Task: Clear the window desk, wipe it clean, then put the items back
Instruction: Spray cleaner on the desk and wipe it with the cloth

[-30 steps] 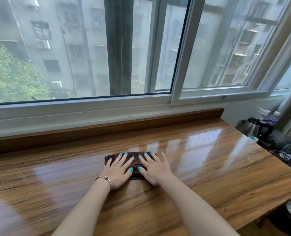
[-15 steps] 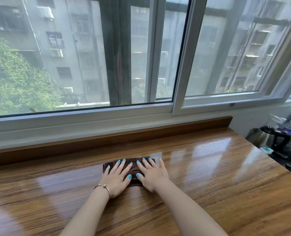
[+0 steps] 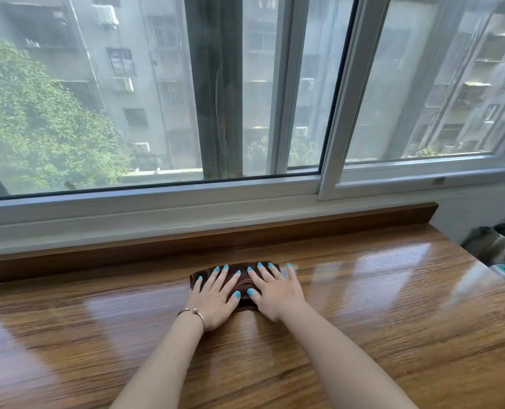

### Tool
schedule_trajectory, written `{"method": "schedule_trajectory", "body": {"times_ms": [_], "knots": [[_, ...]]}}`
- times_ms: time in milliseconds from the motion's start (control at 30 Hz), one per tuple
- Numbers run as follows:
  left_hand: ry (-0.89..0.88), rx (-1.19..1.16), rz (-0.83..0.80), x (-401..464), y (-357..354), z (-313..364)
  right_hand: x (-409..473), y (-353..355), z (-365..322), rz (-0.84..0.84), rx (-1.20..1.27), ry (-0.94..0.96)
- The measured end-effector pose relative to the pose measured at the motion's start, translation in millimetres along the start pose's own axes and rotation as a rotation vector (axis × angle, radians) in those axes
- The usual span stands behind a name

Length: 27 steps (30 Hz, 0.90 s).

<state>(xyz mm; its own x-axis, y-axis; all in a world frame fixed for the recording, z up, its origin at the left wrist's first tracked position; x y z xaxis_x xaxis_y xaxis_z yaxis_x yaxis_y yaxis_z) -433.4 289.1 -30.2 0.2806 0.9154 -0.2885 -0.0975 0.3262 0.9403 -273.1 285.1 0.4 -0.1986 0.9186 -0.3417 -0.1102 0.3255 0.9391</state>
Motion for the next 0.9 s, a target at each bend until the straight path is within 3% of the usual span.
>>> {"method": "schedule_trajectory", "body": {"times_ms": [900], "knots": [[0.007,-0.003,0.031,42,21,-9,53,14,14,0.009,0.035,-0.002]]}}
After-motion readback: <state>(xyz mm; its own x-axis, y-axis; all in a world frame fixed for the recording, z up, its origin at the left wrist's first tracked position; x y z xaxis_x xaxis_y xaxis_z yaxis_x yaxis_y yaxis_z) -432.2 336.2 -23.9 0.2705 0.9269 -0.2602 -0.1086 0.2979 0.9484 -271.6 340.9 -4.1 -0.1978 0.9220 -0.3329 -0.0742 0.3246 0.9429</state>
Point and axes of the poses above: each hand's wrist, its own x-axis towards the middle knuckle, its own y-axis out of the back of the hand, z = x × y, the point moved 5 cm from there along x, towards the middle knuckle, and after that the axes turned 4 degrees about -z, right-handed, at the moved point
